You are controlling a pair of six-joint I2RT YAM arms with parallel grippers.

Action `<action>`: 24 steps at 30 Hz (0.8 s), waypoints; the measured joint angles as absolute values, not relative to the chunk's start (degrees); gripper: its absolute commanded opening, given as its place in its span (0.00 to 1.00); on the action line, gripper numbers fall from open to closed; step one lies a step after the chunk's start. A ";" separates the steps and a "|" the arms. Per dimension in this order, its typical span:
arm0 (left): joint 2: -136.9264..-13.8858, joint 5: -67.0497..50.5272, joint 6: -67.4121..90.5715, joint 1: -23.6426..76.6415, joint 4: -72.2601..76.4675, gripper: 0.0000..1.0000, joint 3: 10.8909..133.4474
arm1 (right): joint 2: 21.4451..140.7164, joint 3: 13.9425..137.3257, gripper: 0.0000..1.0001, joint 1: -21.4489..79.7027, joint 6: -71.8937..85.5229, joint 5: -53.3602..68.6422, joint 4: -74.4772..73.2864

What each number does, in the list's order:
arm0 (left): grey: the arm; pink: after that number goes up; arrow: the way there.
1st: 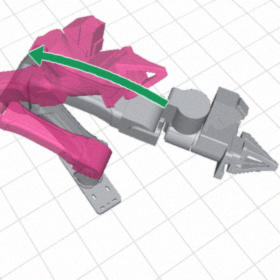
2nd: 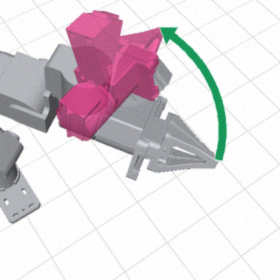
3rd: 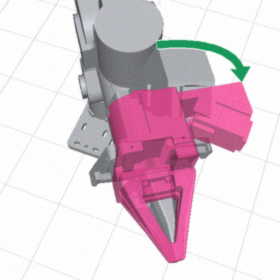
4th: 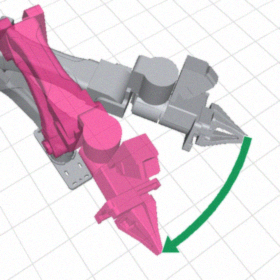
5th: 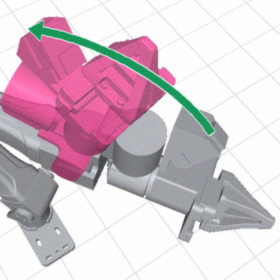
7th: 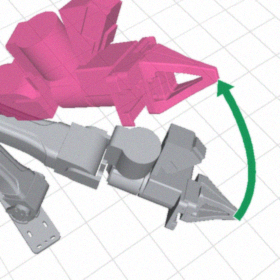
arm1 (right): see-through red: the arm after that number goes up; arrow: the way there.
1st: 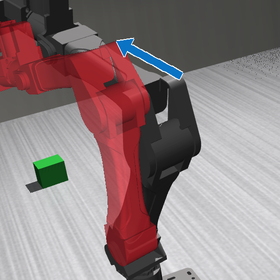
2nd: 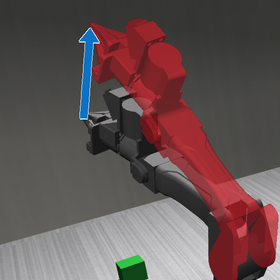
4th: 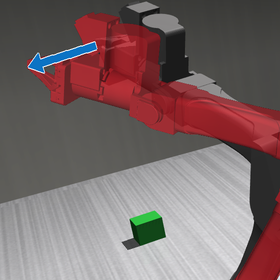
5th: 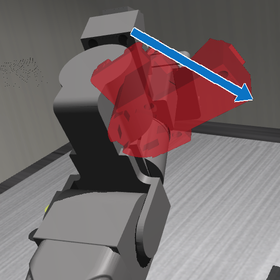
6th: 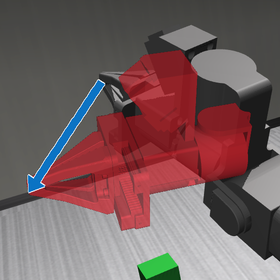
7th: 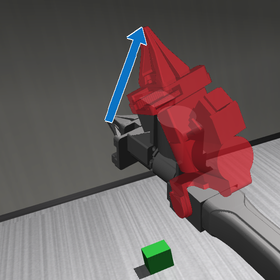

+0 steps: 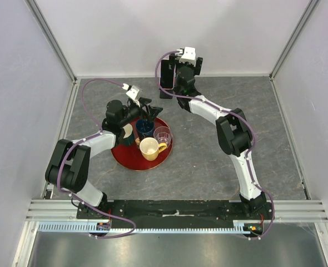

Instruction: Place the phone on the phone stand

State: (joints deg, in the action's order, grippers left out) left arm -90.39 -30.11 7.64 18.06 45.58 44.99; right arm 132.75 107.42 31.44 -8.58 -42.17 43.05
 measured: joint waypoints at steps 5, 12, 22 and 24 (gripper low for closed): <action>-90.39 -30.13 7.64 18.06 45.58 0.82 44.99 | 129.43 107.87 0.98 31.66 -6.15 -42.54 38.89; -90.39 -30.13 7.64 18.06 45.58 0.82 44.99 | 124.62 116.31 0.98 32.56 0.23 -43.97 22.63; -90.37 -30.13 8.62 18.06 46.44 0.82 44.97 | 114.24 125.97 0.98 35.33 13.32 -38.59 -5.34; -89.91 -30.11 9.47 18.06 46.96 0.82 44.69 | 112.12 124.79 0.98 36.40 13.74 -37.87 -6.79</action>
